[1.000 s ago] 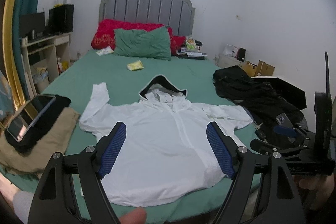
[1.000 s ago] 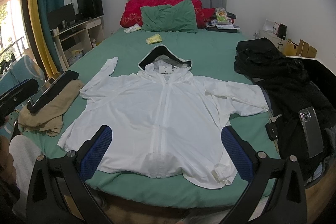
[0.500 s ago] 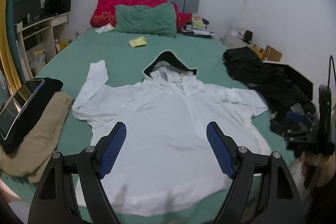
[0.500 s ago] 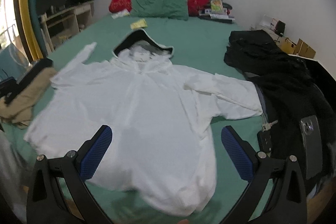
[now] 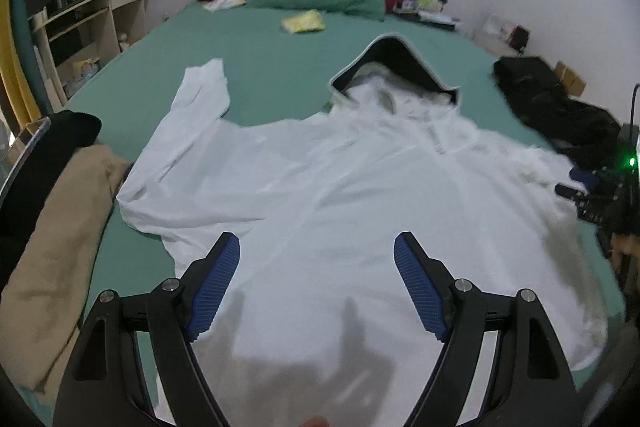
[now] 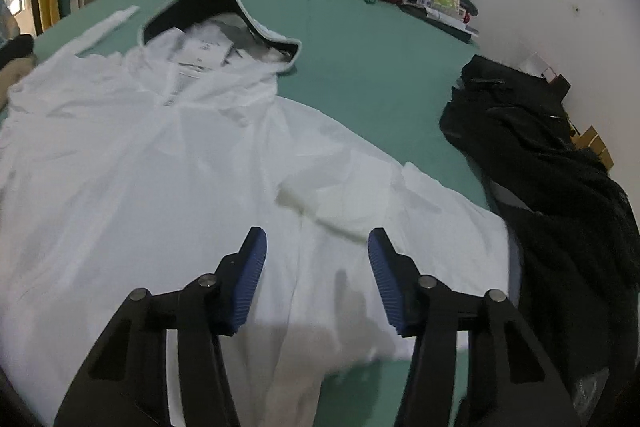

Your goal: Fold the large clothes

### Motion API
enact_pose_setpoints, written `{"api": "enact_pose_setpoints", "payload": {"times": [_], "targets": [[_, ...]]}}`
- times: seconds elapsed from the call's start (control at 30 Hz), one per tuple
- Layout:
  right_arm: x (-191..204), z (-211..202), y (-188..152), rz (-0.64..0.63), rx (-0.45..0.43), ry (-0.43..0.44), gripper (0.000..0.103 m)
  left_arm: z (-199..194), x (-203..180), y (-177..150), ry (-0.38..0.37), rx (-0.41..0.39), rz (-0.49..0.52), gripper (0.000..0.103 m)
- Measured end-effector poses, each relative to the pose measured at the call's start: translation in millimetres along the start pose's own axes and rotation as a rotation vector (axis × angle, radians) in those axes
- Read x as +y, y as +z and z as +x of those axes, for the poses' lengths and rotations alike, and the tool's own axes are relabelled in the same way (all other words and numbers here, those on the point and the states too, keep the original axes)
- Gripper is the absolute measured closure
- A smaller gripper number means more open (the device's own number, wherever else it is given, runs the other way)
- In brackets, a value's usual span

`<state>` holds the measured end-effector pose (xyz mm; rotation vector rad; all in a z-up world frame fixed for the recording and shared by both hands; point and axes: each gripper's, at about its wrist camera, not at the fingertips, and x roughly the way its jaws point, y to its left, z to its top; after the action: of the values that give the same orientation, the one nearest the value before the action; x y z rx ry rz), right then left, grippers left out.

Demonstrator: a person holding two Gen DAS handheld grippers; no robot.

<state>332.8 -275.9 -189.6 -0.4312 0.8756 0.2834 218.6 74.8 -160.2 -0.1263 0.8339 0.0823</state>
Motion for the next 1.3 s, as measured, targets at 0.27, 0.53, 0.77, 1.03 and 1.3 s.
{"api": "enact_pose_setpoints", "payload": {"times": [0.27, 0.53, 0.77, 1.03, 1.3], "targets": [[-9, 59, 20, 0.008, 0.039, 0.034, 0.053, 31, 21, 1, -0.019, 0.035, -0.041, 0.021], [17, 31, 55, 0.052, -0.075, 0.091, 0.101, 27, 37, -2, -0.03, 0.053, -0.052, 0.021], [107, -16, 115, 0.043, -0.21, 0.2, 0.101, 1, 62, 9, 0.002, -0.01, -0.07, 0.021], [216, -25, 150, -0.016, -0.238, 0.331, 0.101, -15, 109, 10, 0.035, -0.026, -0.137, 0.021], [258, 23, 143, -0.044, -0.059, 0.439, 0.1, 4, 130, 18, -0.002, 0.011, -0.19, 0.021]]}}
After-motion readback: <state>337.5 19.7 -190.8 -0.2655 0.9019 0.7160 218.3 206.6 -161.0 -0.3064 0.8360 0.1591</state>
